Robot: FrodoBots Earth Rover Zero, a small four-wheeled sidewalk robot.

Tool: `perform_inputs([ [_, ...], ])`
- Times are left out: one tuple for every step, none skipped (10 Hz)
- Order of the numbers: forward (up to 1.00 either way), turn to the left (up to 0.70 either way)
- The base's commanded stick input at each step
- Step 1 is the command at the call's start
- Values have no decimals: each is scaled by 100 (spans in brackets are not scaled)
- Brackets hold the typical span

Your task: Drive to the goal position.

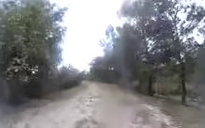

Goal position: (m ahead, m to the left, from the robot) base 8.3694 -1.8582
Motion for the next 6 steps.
perform_inputs([
  [85,0],
  [85,6],
  [85,25],
  [85,34],
  [85,28],
  [85,4],
])
